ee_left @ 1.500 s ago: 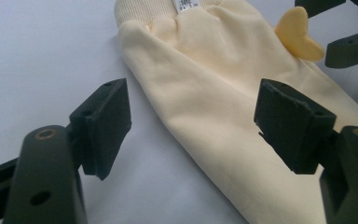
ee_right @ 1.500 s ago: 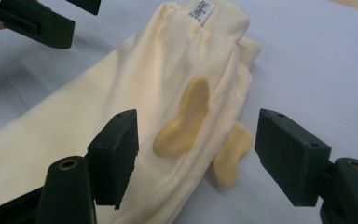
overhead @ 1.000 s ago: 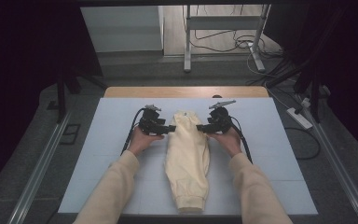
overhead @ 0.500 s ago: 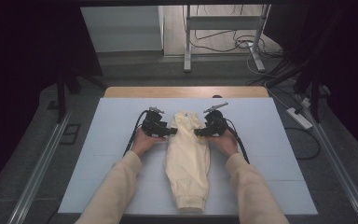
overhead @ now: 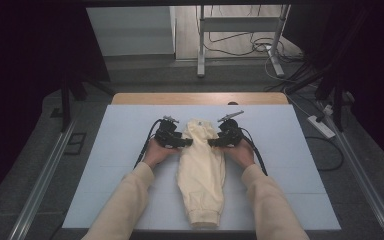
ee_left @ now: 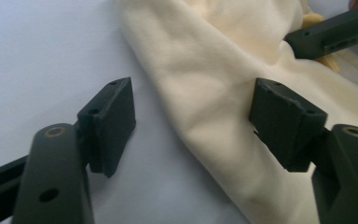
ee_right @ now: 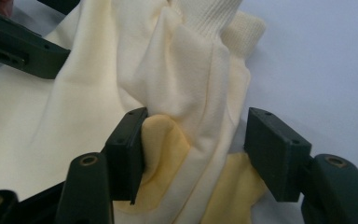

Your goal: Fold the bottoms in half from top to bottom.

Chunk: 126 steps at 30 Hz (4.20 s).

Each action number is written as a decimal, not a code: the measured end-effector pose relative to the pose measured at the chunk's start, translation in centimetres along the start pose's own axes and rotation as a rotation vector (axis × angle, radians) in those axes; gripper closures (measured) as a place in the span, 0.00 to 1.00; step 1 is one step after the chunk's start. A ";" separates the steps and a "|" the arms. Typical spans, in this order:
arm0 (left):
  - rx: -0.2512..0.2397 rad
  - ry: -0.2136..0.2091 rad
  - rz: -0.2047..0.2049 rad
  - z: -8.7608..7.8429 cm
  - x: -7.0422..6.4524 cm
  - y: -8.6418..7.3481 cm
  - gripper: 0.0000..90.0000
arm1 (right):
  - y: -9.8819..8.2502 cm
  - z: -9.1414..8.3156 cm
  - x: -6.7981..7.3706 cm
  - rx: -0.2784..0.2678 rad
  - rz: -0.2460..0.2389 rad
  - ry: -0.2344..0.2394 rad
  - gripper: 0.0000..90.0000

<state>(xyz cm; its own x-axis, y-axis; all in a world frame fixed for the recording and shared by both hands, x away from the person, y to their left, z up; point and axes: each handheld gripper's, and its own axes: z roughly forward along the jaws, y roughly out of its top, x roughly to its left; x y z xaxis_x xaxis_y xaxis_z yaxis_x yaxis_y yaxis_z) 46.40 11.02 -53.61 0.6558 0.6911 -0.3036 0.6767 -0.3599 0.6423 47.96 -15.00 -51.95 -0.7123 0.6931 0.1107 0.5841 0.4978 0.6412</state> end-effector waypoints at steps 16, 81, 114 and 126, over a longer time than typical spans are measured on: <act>0.026 -0.039 0.015 0.2 -0.4 0.0 0.79 | -0.1 0.0 0.1 -0.001 -0.005 0.082 0.73; -0.163 -0.011 0.169 -7.8 -2.5 5.6 0.92 | 5.5 -7.6 2.0 -0.170 -0.196 -0.033 0.83; -0.138 -0.008 0.173 -7.4 -2.6 5.5 0.92 | 5.3 -7.3 1.7 -0.166 -0.182 -0.031 0.83; -0.153 0.011 0.173 -8.7 -2.0 7.1 0.92 | 6.9 -7.5 1.4 -0.181 -0.190 -0.045 0.84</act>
<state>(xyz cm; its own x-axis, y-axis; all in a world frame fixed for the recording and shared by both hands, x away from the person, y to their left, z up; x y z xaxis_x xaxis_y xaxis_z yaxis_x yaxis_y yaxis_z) 46.96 12.51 -42.30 0.7535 0.6345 -0.1720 0.4949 -0.3753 0.7837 48.10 -14.52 -41.72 -0.7821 0.6206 -0.0553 0.3597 0.5223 0.7732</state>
